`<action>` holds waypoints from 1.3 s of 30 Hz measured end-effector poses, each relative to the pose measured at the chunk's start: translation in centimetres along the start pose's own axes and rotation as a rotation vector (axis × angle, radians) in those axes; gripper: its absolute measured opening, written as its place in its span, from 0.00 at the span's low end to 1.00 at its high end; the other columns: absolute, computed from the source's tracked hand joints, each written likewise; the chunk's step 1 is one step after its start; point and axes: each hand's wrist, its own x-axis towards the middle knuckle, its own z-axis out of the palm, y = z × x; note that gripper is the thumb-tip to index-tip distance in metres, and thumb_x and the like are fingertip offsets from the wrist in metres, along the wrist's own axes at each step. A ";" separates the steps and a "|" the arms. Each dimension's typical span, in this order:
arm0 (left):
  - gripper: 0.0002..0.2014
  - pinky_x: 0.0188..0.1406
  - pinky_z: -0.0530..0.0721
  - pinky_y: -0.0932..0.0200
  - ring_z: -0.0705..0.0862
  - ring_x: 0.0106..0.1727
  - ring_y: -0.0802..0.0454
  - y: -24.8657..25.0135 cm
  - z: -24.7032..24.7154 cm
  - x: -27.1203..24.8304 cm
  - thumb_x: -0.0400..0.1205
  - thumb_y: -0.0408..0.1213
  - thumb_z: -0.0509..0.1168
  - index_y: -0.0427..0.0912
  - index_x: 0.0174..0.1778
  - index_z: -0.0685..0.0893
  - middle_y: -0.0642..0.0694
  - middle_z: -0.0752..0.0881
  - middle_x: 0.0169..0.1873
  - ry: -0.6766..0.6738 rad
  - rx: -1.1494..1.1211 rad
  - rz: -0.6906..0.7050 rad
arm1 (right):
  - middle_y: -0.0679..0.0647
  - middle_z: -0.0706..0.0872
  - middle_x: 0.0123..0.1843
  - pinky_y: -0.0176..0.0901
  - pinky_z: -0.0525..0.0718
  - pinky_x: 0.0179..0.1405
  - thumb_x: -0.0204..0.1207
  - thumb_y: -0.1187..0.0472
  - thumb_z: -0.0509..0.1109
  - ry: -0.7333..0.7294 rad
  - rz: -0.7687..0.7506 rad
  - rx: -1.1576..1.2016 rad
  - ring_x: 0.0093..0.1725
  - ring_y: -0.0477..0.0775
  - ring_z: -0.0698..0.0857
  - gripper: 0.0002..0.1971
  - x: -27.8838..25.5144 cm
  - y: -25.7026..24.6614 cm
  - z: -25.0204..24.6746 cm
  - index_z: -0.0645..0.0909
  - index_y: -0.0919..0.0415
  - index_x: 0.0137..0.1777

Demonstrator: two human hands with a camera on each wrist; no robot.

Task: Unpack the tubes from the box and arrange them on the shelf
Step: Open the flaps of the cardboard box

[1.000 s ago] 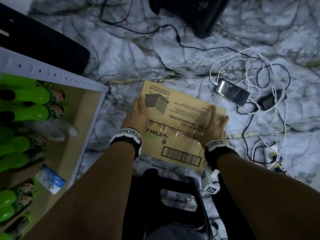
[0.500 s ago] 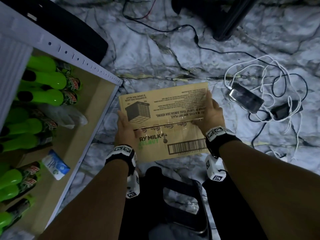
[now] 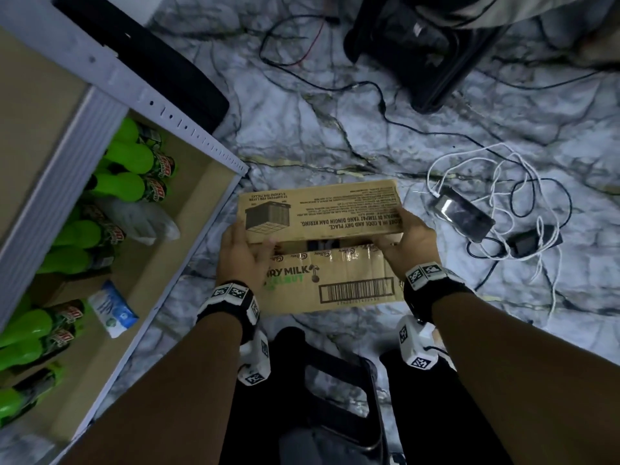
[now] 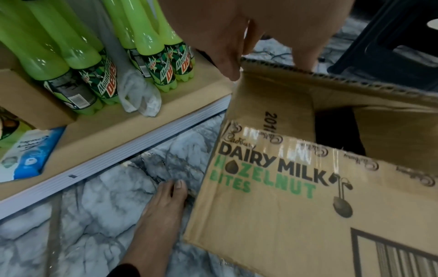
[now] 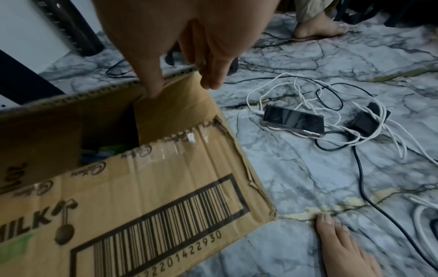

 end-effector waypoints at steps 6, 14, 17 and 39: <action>0.37 0.68 0.68 0.61 0.69 0.77 0.49 2.5 -3.1 1.7 0.82 0.55 0.62 0.48 0.84 0.56 0.45 0.67 0.79 0.173 -0.292 0.024 | 0.57 0.85 0.63 0.47 0.82 0.62 0.73 0.48 0.76 0.198 -0.107 0.181 0.62 0.58 0.84 0.34 2.0 -2.4 -2.4 0.69 0.60 0.74; 0.46 0.82 0.61 0.48 0.58 0.83 0.46 1.0 -0.2 7.5 0.82 0.46 0.66 0.44 0.85 0.38 0.41 0.53 0.84 -0.037 -0.078 0.186 | 0.65 0.66 0.81 0.43 0.73 0.65 0.75 0.57 0.74 0.011 -0.065 0.148 0.65 0.65 0.83 0.54 7.3 -4.1 0.0 0.33 0.52 0.85; 0.45 0.84 0.51 0.46 0.46 0.85 0.44 -0.2 1.0 8.2 0.83 0.47 0.64 0.38 0.84 0.39 0.41 0.44 0.85 -0.172 0.152 0.236 | 0.68 0.70 0.79 0.46 0.74 0.66 0.74 0.59 0.75 -0.139 -0.014 0.056 0.66 0.66 0.81 0.56 8.5 -3.7 1.0 0.30 0.49 0.84; 0.20 0.78 0.67 0.47 0.65 0.80 0.41 -1.9 3.3 -2.0 0.82 0.31 0.59 0.36 0.71 0.76 0.36 0.66 0.79 -0.173 0.120 0.127 | 0.56 0.84 0.65 0.54 0.81 0.65 0.79 0.53 0.68 -0.325 -0.049 -0.312 0.67 0.60 0.79 0.16 -2.4 0.3 3.2 0.83 0.53 0.65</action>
